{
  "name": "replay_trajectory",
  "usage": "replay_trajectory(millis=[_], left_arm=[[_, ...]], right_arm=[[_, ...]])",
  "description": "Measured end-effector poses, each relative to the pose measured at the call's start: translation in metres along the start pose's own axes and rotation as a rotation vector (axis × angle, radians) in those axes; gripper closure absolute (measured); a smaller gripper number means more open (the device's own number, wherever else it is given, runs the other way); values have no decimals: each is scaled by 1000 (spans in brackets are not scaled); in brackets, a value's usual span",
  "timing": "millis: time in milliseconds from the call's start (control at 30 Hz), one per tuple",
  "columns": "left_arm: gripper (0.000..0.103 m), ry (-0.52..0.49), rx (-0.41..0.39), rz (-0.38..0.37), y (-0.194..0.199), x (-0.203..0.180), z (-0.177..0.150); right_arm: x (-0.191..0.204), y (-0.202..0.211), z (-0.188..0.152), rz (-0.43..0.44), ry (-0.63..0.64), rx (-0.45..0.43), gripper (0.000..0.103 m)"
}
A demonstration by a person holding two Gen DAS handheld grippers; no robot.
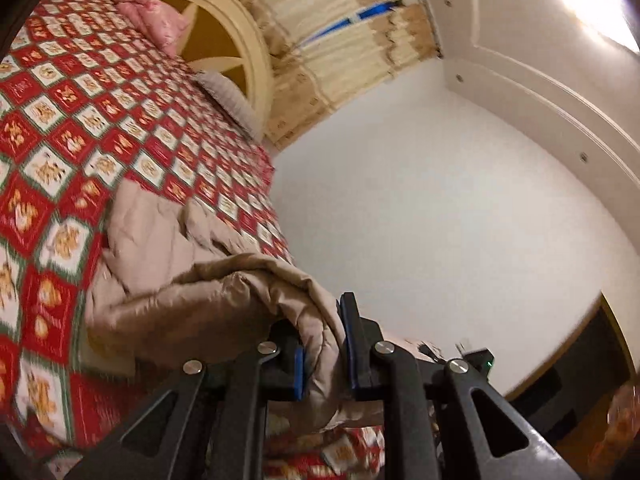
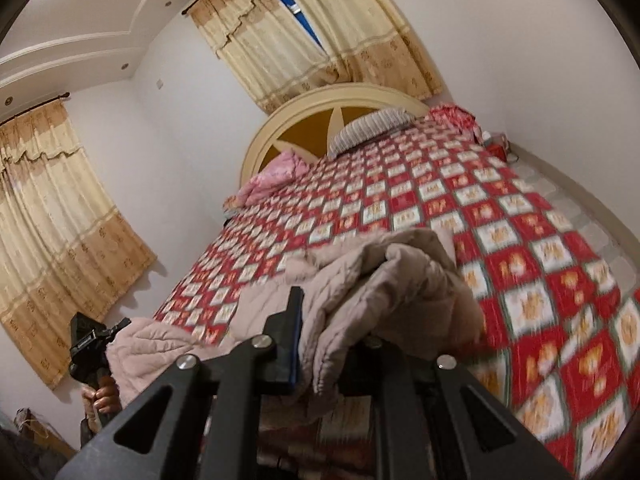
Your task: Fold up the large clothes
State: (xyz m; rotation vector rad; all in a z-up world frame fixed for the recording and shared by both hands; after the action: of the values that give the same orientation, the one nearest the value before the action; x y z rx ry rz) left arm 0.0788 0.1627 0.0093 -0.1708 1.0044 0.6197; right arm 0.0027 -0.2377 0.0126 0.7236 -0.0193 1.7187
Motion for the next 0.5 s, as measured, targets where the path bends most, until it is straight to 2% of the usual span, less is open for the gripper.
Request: replay_trajectory(millis=[100,233,367,500], left_arm=[[88,73,-25,56,-22,25,31],[88,136,-48,137,-62,62,71],[88,211,-61,221,-103,104,101],[88,282,-61,312,-137,148,122]], right_arm=[[-8,-26,30,-6,-8,-9,87],[-21,-85,67,-39,-6,10,87],[-35,-150,90,-128,25,33,87],[-66,-219,97,-204,-4,73,87]])
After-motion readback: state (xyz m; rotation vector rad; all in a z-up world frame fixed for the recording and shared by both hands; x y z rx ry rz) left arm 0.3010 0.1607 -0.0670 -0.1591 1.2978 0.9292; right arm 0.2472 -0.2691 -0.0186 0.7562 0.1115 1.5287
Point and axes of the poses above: each gripper's, at about its wrist camera, not at the fingertips, and y roughly against the way its jaws point, x to its left, z to its top, the point moved 7 cm from there along -y, roughly the way its jaws point
